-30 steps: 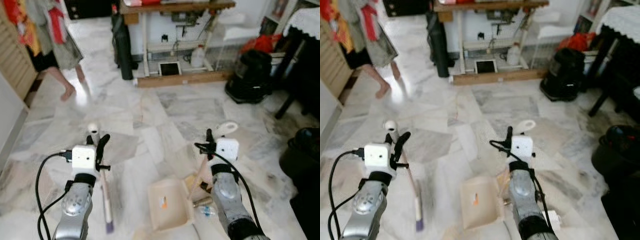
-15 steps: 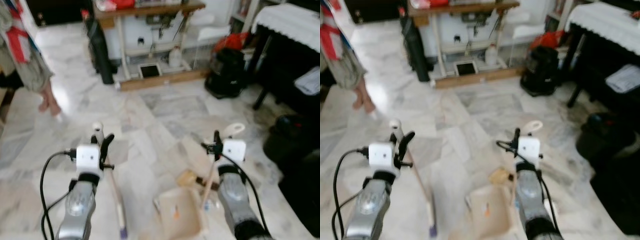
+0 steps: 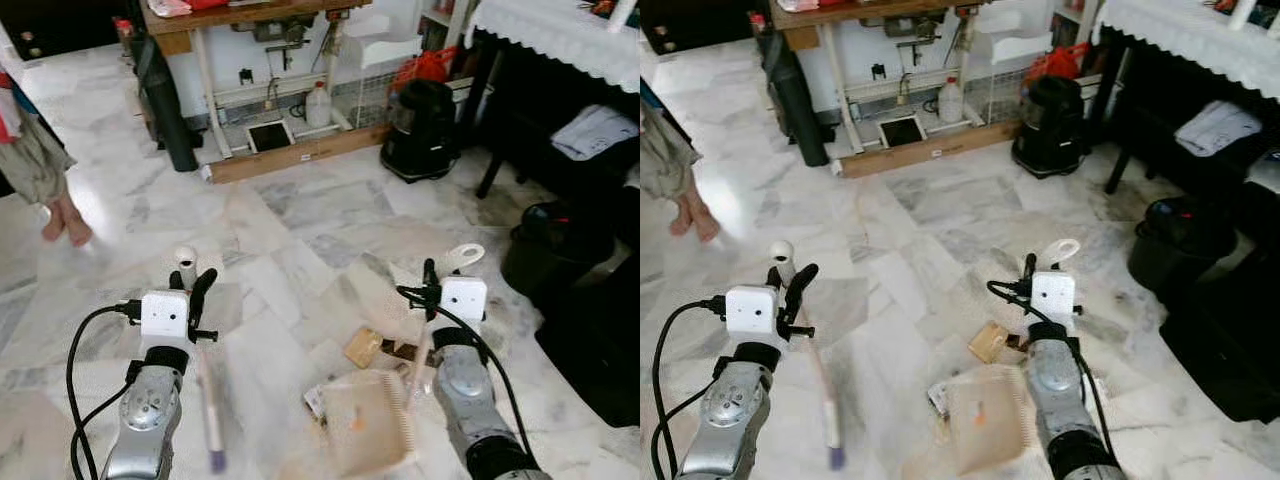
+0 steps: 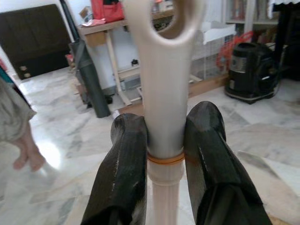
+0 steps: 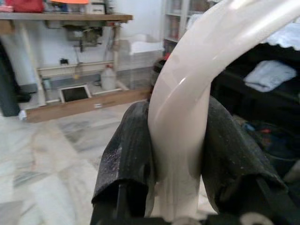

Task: Sweep floor

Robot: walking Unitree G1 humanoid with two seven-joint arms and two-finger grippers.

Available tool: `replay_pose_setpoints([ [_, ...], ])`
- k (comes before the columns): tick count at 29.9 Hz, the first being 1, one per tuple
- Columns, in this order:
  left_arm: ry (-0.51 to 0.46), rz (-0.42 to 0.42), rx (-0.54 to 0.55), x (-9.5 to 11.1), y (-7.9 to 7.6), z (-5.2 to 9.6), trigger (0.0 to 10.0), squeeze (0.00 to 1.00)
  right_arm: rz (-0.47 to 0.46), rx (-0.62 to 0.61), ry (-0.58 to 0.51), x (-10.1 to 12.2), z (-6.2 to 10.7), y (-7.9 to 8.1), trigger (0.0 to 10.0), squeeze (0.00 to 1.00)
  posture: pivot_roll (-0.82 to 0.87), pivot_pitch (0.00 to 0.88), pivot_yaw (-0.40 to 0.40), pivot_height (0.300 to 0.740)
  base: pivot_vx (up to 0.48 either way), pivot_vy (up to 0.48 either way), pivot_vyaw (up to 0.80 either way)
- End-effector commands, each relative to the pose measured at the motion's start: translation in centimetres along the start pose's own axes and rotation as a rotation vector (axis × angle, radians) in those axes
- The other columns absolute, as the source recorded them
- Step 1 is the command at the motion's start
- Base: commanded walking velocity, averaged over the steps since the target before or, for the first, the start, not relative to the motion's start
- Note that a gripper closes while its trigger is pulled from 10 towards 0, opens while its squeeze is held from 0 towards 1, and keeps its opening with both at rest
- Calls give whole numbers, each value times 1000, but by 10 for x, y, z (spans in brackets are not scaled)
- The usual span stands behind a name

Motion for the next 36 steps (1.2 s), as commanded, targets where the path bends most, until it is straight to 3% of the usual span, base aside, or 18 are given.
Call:
replay_pose_setpoints([
  [1, -46, -13, -9, 9, 0, -2, 10000, 0, -22, 7, -42, 8, -3, 6, 10000, 0, 115, 68, 30, 740, 0, 0, 0],
  [5, -50, -12, -13, 10, 0, -3, 10000, 0, -29, 5, -33, 7, -3, 6, 10000, 0, 115, 68, 30, 740, 0, 0, 0],
  [21, -56, -4, -23, 10, -3, -4, 10000, 0, 10, -56, -27, 5, -1, -6, 10000, 0, 111, 60, 32, 740, 0, 0, -781],
  [36, -62, 12, -54, 12, -4, -12, 10000, 0, 85, -191, 0, -8, 17, -29, 10000, 0, 96, 89, 44, 740, 0, 0, 0],
])
Point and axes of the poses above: a point about 5 cm out from each wrist's last joint towards the gripper, its own z axis pointing back from the gripper into the wrist, its own x axis along the axis of the wrist's last joint, y = z × x, the point moved 1 cm from there along -z, pointing out of the wrist towards the gripper, and after that the axes turned 2 degrees about -z, right-handed, at the moved point
